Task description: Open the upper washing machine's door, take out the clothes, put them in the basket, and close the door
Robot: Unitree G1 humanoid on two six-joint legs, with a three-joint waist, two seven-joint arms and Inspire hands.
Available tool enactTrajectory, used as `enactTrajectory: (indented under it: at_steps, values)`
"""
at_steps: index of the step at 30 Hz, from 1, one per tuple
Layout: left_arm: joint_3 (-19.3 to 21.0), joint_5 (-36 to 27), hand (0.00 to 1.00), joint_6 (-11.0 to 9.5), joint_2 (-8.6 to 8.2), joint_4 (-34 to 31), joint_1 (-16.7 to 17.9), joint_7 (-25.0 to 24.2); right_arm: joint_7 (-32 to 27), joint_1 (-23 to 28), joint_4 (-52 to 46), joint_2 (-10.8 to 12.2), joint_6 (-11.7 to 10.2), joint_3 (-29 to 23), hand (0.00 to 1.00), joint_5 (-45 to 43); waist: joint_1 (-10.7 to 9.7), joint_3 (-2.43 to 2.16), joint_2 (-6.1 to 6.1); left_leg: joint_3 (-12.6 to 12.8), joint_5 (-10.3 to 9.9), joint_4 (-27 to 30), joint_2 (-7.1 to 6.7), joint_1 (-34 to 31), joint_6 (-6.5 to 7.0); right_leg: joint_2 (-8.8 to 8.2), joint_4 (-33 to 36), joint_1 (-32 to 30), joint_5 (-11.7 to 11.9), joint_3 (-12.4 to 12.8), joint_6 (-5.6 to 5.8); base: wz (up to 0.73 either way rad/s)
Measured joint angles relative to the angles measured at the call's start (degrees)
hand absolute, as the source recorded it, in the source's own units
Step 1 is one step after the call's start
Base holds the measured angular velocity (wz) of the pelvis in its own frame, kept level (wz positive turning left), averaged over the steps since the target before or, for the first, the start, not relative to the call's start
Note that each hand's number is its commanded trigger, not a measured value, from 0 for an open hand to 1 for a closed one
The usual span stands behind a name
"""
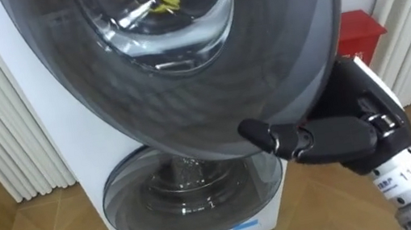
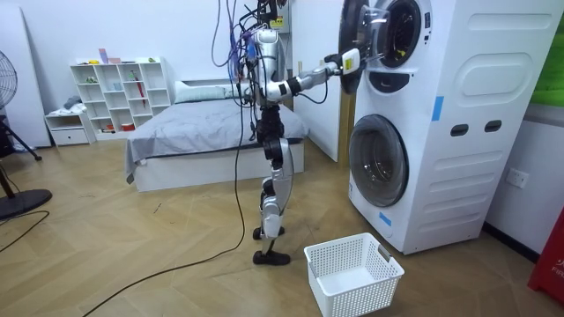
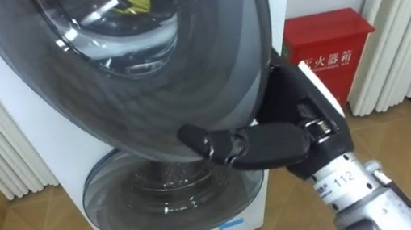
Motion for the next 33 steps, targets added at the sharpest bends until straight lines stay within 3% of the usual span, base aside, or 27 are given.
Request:
enactTrajectory:
  at_steps: [8, 14, 18, 23, 30, 33]
  values:
    - [-1.6, -0.2, 0.00, -0.2, 0.39, 0.1, -1.1, -1.4, 5.8, 0.1, -2.6, 0.1, 0.3, 2.5, 0.00, -0.6, 0.9, 0.50, 0.37, 0.3, 0.0, -0.8, 0.11, 0.3, 0.00, 0.09, 0.1, -0.3, 0.0, 0.5, 0.00, -0.03]
    - [-1.7, -0.1, 0.00, -0.3, 0.39, 0.0, -1.5, -1.3, 6.1, -0.1, -2.9, 1.2, 0.3, 2.8, 0.00, -2.5, 1.7, 0.42, 0.27, 0.4, 0.2, -1.0, 0.08, -0.2, -0.29, 0.48, 0.2, -0.9, 0.1, 0.8, -0.23, -0.05]
    - [-1.7, 0.0, 0.00, -0.3, 0.94, 0.0, -1.7, -1.3, 6.1, -0.1, -3.4, 1.3, 0.4, 2.9, 0.00, -4.5, 2.6, 0.24, -0.48, 0.4, 0.4, -0.9, 0.44, 0.1, -0.70, 0.76, 0.1, -1.0, 0.2, 0.8, -0.34, -0.06]
    - [-1.7, -0.1, 0.00, -0.4, 1.99, 0.6, -1.6, -1.0, 5.7, -0.1, -3.4, 1.8, 0.8, 2.9, 0.00, -6.2, 3.7, 0.34, -1.84, -0.3, 0.7, -0.6, 0.91, 0.0, -1.18, 1.06, 0.1, -0.9, 0.4, -0.2, -0.66, -0.05]
    - [-3.1, 1.0, 0.00, -0.2, 2.66, 1.7, -1.2, 0.1, 2.8, -0.1, -3.4, 2.5, 1.7, 3.6, 0.00, -6.7, 6.5, 0.32, -2.64, -2.0, 1.4, -0.6, 1.22, -0.5, -2.31, 1.07, 0.1, -0.9, 0.0, -2.0, -2.56, 0.05]
    - [-4.1, 1.0, 0.00, -0.2, 2.75, 1.9, -0.5, -0.2, 1.0, -0.1, -3.4, 3.0, 1.7, 4.9, 0.00, -7.2, 6.8, 0.30, -2.73, -3.3, 1.7, 0.4, 1.56, -1.3, -2.92, 1.36, 0.1, -0.9, -0.3, -3.4, -3.36, 0.22]
